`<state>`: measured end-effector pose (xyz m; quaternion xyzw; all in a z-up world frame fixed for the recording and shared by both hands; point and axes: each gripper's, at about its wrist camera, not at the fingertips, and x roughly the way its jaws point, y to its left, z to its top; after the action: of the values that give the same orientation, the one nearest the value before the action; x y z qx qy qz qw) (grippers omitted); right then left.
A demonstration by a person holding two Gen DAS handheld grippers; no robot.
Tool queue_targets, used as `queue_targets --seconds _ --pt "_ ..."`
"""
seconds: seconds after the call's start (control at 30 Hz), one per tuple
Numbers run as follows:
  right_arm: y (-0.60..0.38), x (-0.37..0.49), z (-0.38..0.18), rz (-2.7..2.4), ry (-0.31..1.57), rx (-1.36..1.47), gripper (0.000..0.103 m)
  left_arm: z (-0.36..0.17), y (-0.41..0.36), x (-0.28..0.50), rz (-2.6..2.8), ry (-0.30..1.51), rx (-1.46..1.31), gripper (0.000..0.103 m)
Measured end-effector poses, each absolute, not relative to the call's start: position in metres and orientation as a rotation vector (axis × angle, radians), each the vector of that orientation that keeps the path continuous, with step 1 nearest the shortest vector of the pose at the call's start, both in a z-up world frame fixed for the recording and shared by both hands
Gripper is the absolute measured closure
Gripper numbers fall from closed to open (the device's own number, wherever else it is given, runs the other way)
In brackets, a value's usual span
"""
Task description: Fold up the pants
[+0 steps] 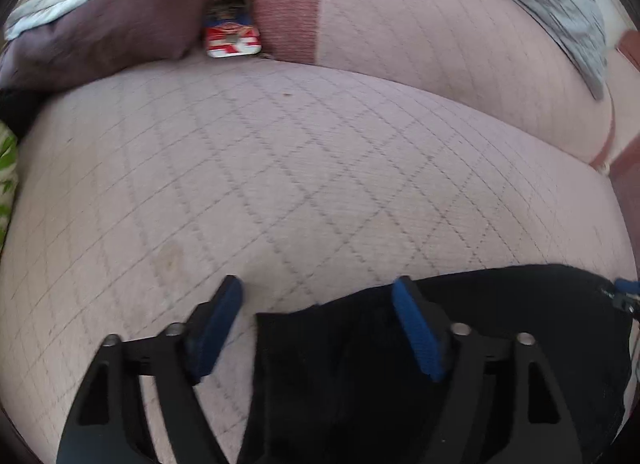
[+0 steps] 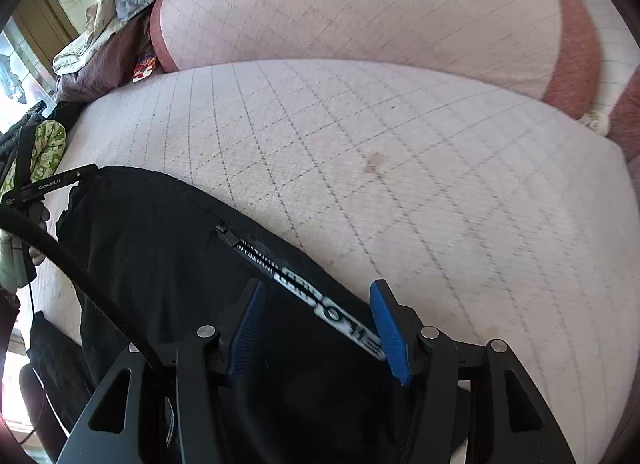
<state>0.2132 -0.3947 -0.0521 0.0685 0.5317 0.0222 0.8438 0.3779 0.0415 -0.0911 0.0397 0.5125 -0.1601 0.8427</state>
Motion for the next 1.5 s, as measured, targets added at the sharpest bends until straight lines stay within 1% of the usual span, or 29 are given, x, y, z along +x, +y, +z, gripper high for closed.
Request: queue_targets --seconds 0.1,0.13,0.17,0.2,0.23,0.27,0.3,0.33,0.37,0.6,0.63,0.67,0.77,0.9,1.03,1.07,1.1,1.13,1.17,1.2,1.23,1.27,1.4,1.5 --pt "-0.388 0.221 -0.060 0.043 1.127 0.111 0.042 -0.095 0.030 0.376 -0.346 1.073 0.137 0.022" --pt "-0.385 0.224 -0.060 0.042 1.124 0.100 0.042 -0.095 0.027 0.373 -0.345 1.066 0.152 0.026" --pt "-0.382 0.226 -0.061 0.041 1.125 0.092 0.042 -0.094 0.024 0.371 -0.355 1.059 0.156 0.047" --pt "-0.379 0.229 -0.061 0.037 1.127 0.082 0.044 -0.092 0.022 0.370 -0.372 1.055 0.154 0.084" --pt "-0.375 0.228 -0.061 0.038 1.127 0.067 0.054 -0.088 0.019 0.367 -0.419 1.072 0.130 0.095" --pt "-0.370 0.230 -0.060 0.049 1.128 0.057 0.076 -0.087 0.018 0.367 -0.439 1.088 0.110 0.094" --pt "-0.365 0.230 -0.059 0.050 1.132 0.052 0.084 -0.084 0.017 0.365 -0.433 1.082 0.116 0.094" --pt "-0.363 0.230 -0.059 0.036 1.137 0.045 0.090 -0.081 0.014 0.361 -0.421 1.066 0.147 0.094" --pt "-0.362 0.229 -0.057 0.027 1.135 0.045 0.092 -0.079 0.013 0.359 -0.415 1.055 0.163 0.095" --pt "-0.350 0.199 -0.024 0.013 1.064 0.062 0.095 -0.038 0.025 0.329 -0.398 0.958 0.157 0.095" --pt "-0.345 0.191 -0.016 0.015 1.053 0.052 0.095 -0.032 0.027 0.323 -0.402 0.947 0.156 0.097" --pt "-0.342 0.184 -0.012 0.017 1.046 0.049 0.095 -0.025 0.031 0.313 -0.411 0.937 0.155 0.102" --pt "-0.325 0.158 0.003 0.022 1.023 0.013 0.095 -0.011 0.042 0.293 -0.424 0.918 0.135 0.103" --pt "-0.299 0.120 0.015 0.038 0.998 -0.052 0.095 0.002 0.060 0.259 -0.442 0.893 0.087 0.103" --pt "-0.274 0.089 0.013 0.074 1.003 -0.085 0.095 0.000 0.068 0.240 -0.429 0.910 0.115 0.103" --pt "-0.272 0.085 0.010 0.074 1.008 -0.084 0.095 -0.003 0.069 0.243 -0.411 0.918 0.123 0.099" --pt "-0.271 0.083 0.007 0.069 1.014 -0.081 0.095 -0.007 0.070 0.247 -0.393 0.933 0.124 0.089" --pt "-0.272 0.084 0.004 0.061 1.019 -0.074 0.095 -0.013 0.072 0.256 -0.365 0.957 0.109 0.081" --pt "-0.273 0.084 0.003 0.055 1.022 -0.067 0.095 -0.016 0.074 0.260 -0.343 0.965 0.091 0.064" --pt "-0.275 0.085 0.002 0.050 1.025 -0.056 0.095 -0.019 0.077 0.267 -0.325 0.967 0.073 0.051" --pt "-0.277 0.087 0.002 0.049 1.026 -0.049 0.095 -0.025 0.079 0.279 -0.299 0.968 0.046 0.048" --pt "-0.278 0.088 0.001 0.050 1.027 -0.044 0.095 -0.029 0.080 0.288 -0.282 0.973 0.028 0.048" --pt "-0.288 0.094 -0.006 0.059 1.041 -0.029 0.095 -0.057 0.076 0.333 -0.261 1.037 -0.048 0.048" --pt "-0.300 0.099 -0.015 0.063 1.052 0.016 0.095 -0.083 0.053 0.363 -0.256 1.095 0.015 0.047"
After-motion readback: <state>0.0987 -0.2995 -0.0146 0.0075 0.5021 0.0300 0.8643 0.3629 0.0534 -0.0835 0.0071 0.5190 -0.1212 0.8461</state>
